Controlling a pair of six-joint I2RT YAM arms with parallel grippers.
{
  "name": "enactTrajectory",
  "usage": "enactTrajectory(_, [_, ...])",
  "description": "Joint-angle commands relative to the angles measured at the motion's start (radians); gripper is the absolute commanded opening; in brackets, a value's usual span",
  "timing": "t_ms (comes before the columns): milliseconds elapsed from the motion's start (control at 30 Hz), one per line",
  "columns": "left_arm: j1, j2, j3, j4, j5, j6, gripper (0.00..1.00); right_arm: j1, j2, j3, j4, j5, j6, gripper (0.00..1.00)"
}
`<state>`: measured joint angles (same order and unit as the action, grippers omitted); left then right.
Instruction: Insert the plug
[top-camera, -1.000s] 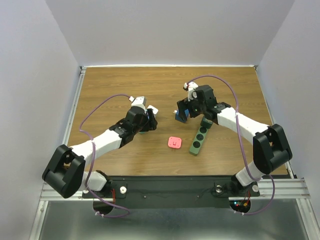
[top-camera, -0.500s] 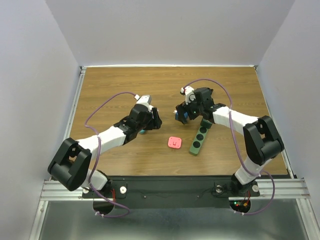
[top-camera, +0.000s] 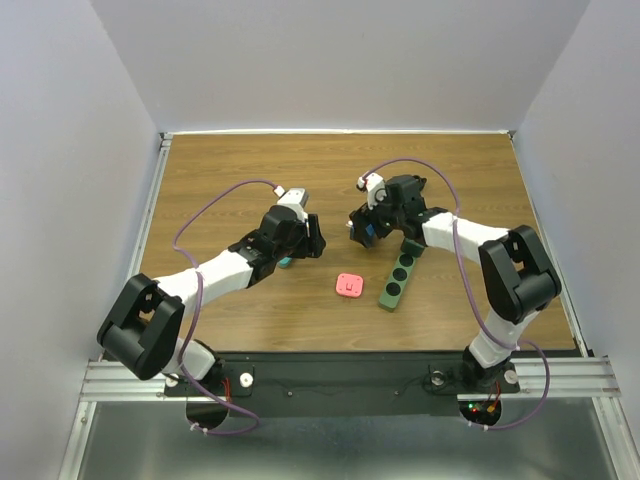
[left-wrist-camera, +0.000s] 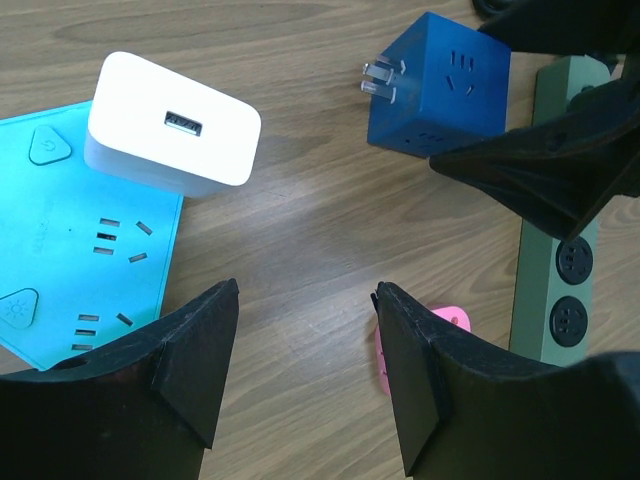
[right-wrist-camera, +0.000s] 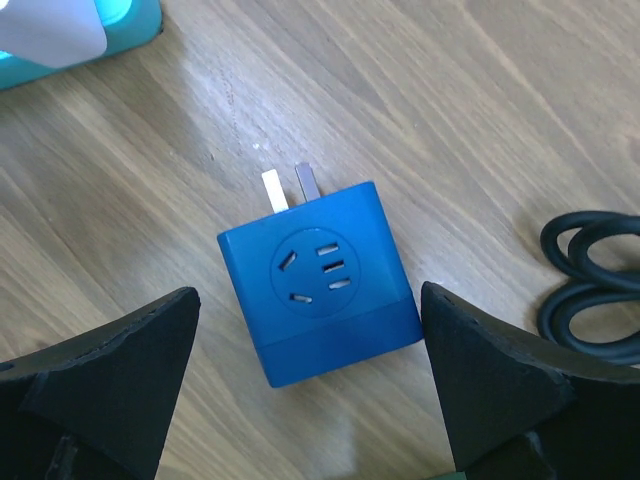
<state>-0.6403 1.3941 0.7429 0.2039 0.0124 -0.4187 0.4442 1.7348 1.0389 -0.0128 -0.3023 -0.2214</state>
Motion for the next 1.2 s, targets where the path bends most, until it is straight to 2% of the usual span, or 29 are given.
enactTrajectory(0, [-0.004, -0.024, 0.036, 0.023, 0.031, 0.063, 0.68, -0.010, 0.015, -0.002, 0.091, -0.020, -0.033, 0.96])
enactTrajectory(133, [-0.004, -0.029, 0.033, 0.022, 0.049, 0.078, 0.68, -0.015, 0.038, 0.004, 0.091, -0.037, -0.042, 0.96])
enactTrajectory(333, [-0.004, -0.043, 0.026, 0.015, 0.052, 0.081, 0.68, -0.015, 0.046, -0.007, 0.082, -0.072, -0.026, 0.89])
enactTrajectory(367, [-0.004, -0.053, 0.023, 0.020, 0.057, 0.095, 0.68, -0.016, 0.031, -0.010, 0.076, -0.078, -0.018, 0.72])
enactTrajectory(433, [-0.004, -0.076, 0.018, 0.023, 0.066, 0.115, 0.68, -0.016, 0.013, -0.007, 0.063, -0.099, -0.004, 0.50])
enactTrajectory(533, [-0.004, -0.128, 0.013, 0.022, 0.087, 0.165, 0.69, -0.016, -0.026, 0.054, -0.039, -0.175, 0.022, 0.36])
enactTrajectory(633, [-0.004, -0.184, -0.011, 0.031, 0.129, 0.204, 0.71, -0.015, -0.029, 0.172, -0.238, -0.248, 0.053, 0.30])
enactTrajectory(733, [-0.002, -0.282, -0.078, 0.092, 0.200, 0.224, 0.73, -0.015, -0.047, 0.223, -0.378, -0.329, 0.100, 0.18])
enactTrajectory(767, [-0.002, -0.303, -0.095, 0.121, 0.228, 0.239, 0.74, -0.015, -0.055, 0.234, -0.407, -0.359, 0.108, 0.04])
enactTrajectory(800, [-0.002, -0.341, -0.121, 0.130, 0.248, 0.241, 0.75, -0.015, -0.066, 0.249, -0.445, -0.398, 0.128, 0.01])
enactTrajectory(967, [-0.001, -0.423, -0.177, 0.230, 0.430, 0.207, 0.78, -0.016, -0.118, 0.288, -0.542, -0.558, 0.175, 0.00])
enactTrajectory(1033, [-0.001, -0.431, -0.178, 0.233, 0.478, 0.193, 0.78, -0.016, -0.115, 0.326, -0.611, -0.700, 0.169, 0.00])
enactTrajectory(1167, [-0.001, -0.443, -0.191, 0.258, 0.508, 0.175, 0.79, -0.016, -0.119, 0.348, -0.661, -0.886, 0.162, 0.00])
